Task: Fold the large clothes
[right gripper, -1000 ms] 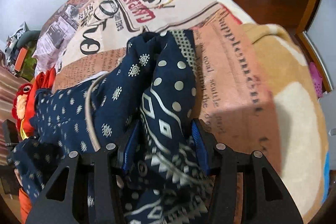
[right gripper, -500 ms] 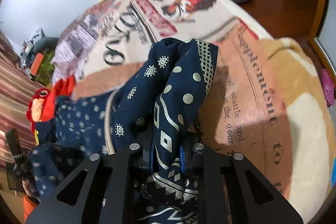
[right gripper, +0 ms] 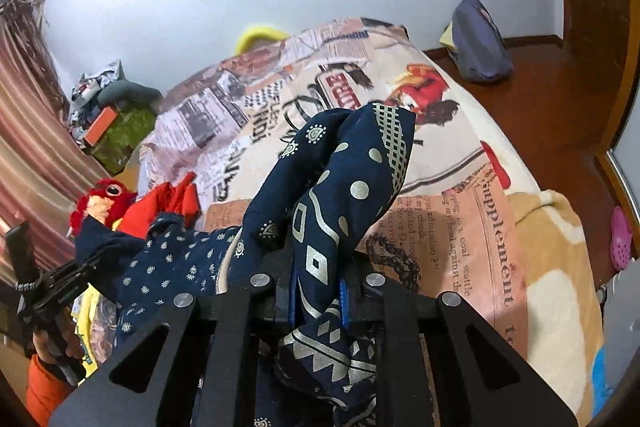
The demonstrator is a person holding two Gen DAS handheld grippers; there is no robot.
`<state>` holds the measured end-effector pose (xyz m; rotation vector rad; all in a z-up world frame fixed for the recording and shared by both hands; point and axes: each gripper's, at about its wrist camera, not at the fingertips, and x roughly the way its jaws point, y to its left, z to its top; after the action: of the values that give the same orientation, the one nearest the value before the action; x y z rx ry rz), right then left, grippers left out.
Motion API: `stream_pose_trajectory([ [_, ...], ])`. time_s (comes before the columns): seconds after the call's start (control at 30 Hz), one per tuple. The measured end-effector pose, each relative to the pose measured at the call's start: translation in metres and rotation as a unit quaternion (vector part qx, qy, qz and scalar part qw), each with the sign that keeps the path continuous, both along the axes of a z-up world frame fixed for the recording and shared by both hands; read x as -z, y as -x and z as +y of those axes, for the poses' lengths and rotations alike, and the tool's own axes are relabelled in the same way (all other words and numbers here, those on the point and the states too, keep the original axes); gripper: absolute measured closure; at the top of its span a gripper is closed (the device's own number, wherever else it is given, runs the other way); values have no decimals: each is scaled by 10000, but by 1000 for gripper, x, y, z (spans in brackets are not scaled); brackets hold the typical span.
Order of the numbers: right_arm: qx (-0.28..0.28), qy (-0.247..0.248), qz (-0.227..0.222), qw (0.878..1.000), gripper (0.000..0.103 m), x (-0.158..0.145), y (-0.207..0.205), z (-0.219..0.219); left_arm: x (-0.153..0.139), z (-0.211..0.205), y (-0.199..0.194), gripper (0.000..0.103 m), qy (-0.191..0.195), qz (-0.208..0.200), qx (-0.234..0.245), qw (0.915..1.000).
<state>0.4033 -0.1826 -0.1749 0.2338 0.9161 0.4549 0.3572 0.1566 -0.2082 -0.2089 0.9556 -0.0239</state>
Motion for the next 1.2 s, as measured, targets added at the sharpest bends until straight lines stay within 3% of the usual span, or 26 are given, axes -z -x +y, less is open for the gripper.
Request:
stream_pose_trajectory([
  [0.07, 33, 48, 189, 9998, 90, 15, -4, -2, 25, 10, -7, 83, 274, 374, -31, 9989],
  [0.17, 132, 73, 407, 9991, 90, 35, -8, -11, 61, 20, -11, 76, 364, 817, -84, 9960],
  [0.37, 127, 185, 627, 9978, 90, 55, -12, -18, 88, 32, -10, 61, 1050, 896, -133, 9903],
  [0.4, 117, 251, 618, 9977, 90, 57, -12, -16, 89, 32, -11, 55, 1031, 880, -161, 9906],
  [0.43, 110, 311, 610, 9976, 90, 59, -12, -14, 92, 34, -13, 39, 930, 890, -269, 9913],
  [0.47, 107, 339, 612, 9975, 90, 61, -12, -13, 97, 37, -16, 31, 852, 956, -440, 9908],
  [0.53, 116, 338, 634, 9974, 90, 64, -12, -13, 108, 45, -22, 25, 1210, 994, -604, 9858],
  [0.57, 129, 309, 657, 9973, 90, 66, -12, -15, 111, 48, -22, 26, 1400, 991, -677, 9828],
  [0.6, 137, 288, 679, 9972, 90, 67, -12, -16, 111, 52, -22, 36, 1568, 922, -754, 9804],
  [0.67, 146, 233, 717, 9970, 90, 69, -12, -18, 105, 50, -20, 66, 1824, 774, -606, 9783],
  [0.73, 131, 225, 737, 9969, 90, 69, -11, -20, 95, 40, -20, 81, 1534, 726, -542, 9840],
  [0.77, 124, 220, 737, 9970, 90, 68, -11, -19, 88, 30, -19, 84, 1177, 730, -440, 9894],
  [0.87, 87, 164, 624, 9979, 90, 57, -8, -18, 68, 18, -15, 90, 634, 688, -322, 9951],
  [0.97, 30, 127, 320, 9994, 90, 33, -4, -15, 37, 13, -4, 92, 648, 311, -169, 9973],
  [1.2, -71, 70, -282, 9996, 90, -17, 0, 1, -50, -11, 8, 93, 103, -654, -92, 9978],
])
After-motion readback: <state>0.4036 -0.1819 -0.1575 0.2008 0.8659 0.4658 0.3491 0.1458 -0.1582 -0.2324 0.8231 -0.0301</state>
